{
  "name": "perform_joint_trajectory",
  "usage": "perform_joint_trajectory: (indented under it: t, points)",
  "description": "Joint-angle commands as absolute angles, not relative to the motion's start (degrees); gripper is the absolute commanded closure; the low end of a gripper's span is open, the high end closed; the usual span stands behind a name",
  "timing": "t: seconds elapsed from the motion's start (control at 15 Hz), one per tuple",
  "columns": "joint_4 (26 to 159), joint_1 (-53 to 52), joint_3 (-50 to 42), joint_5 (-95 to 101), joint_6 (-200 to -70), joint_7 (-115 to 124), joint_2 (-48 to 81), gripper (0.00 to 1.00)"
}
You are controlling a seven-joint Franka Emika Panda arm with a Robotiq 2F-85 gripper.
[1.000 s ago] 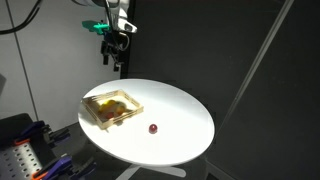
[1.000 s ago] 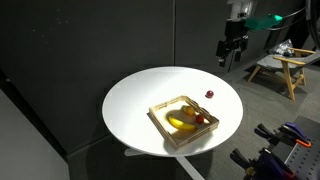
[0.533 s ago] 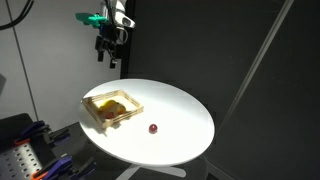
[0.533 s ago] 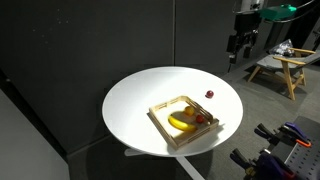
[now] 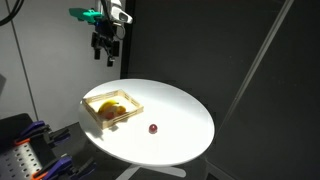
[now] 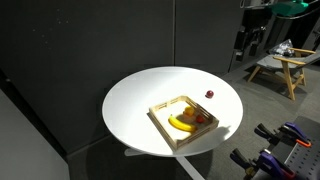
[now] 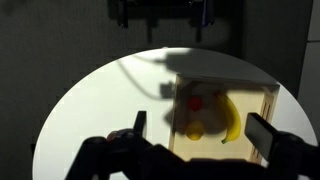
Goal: Put the banana on the tray
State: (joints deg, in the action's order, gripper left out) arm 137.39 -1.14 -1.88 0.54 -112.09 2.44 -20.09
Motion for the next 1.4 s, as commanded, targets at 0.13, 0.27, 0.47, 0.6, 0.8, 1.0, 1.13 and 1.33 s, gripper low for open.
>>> perform_joint_trajectory:
  t: [0.13,0.27,0.47,0.6,0.8,1.0,1.13,1.33]
  points:
    - [139.93,-0.06,-2.15,-0.31,-112.73,1.13,-24.22,0.00]
    - [140.23,0.04,-2.25,-0.38,-112.87,1.02,-24.89,0.00]
    - [139.19,0.01,-1.54,0.27,-112.18,2.18,-23.41,0.00]
    - [139.46,0.03,-1.57,0.26,-112.22,2.18,-23.75,0.00]
    - [139.53,0.03,-1.58,0.26,-112.23,2.18,-23.80,0.00]
    - [139.54,0.03,-1.59,0.26,-112.24,2.18,-23.80,0.00]
    - [139.54,0.03,-1.59,0.26,-112.24,2.18,-23.80,0.00]
    - [139.54,0.03,-1.59,0.26,-112.24,2.17,-23.80,0.00]
